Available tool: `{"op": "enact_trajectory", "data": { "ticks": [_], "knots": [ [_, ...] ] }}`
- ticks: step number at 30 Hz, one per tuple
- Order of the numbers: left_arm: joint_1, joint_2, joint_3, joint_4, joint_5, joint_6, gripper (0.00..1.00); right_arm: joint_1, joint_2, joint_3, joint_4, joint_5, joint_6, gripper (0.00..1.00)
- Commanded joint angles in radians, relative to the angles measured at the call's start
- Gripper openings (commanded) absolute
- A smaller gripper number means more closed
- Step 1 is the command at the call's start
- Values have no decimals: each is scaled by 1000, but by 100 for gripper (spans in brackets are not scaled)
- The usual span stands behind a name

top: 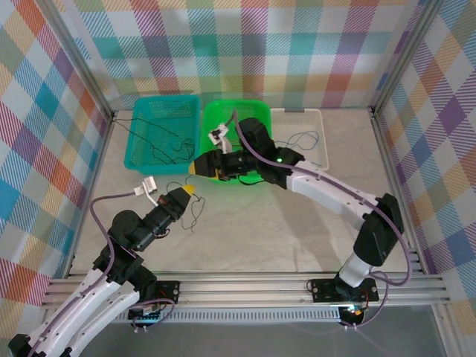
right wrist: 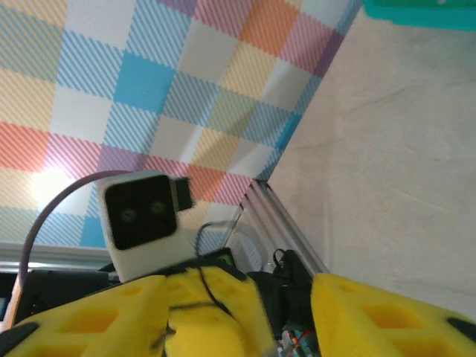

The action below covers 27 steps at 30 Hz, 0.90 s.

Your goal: Untangle the cables

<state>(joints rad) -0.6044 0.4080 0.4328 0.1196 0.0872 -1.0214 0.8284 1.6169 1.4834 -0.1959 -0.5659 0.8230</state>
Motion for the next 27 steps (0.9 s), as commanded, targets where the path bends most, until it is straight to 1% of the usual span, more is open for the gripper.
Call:
{"op": "enact_trajectory", "data": {
  "ticks": [1,4,5,6,7,8,10,12,15,17,20,23,27],
  "knots": [
    [0,-4,72,-74,-36,118,0,-48,-123,-48,-13,77,-46,66],
    [27,39,131,-126,-47,211,0,-64,-220,-86,-89,183,-121,76],
    [40,63,166,-149,-51,246,0,-66,-258,-99,-124,236,-155,79],
    [56,89,194,-162,-52,284,0,-66,-297,-113,-154,292,-183,86],
    [71,112,221,-169,-50,313,0,-67,-332,-129,-173,334,-205,88],
    [92,141,249,-180,-52,339,0,-69,-373,-151,-187,374,-227,92],
    [148,201,297,-183,-32,372,0,-72,-447,-194,-214,443,-253,96],
    [228,267,352,-182,-11,389,0,-75,-521,-242,-240,511,-276,100],
    [348,380,437,-168,17,395,0,-75,-625,-323,-256,557,-291,100],
    [398,467,501,-163,18,418,0,-75,-688,-378,-261,572,-296,100],
    [448,620,600,-154,2,463,0,-75,-778,-453,-269,586,-315,100],
    [494,772,695,-127,9,471,0,-75,-845,-494,-300,580,-336,100],
    [521,984,847,-151,-23,532,0,-74,-910,-523,-347,542,-352,100]
  ]
}}
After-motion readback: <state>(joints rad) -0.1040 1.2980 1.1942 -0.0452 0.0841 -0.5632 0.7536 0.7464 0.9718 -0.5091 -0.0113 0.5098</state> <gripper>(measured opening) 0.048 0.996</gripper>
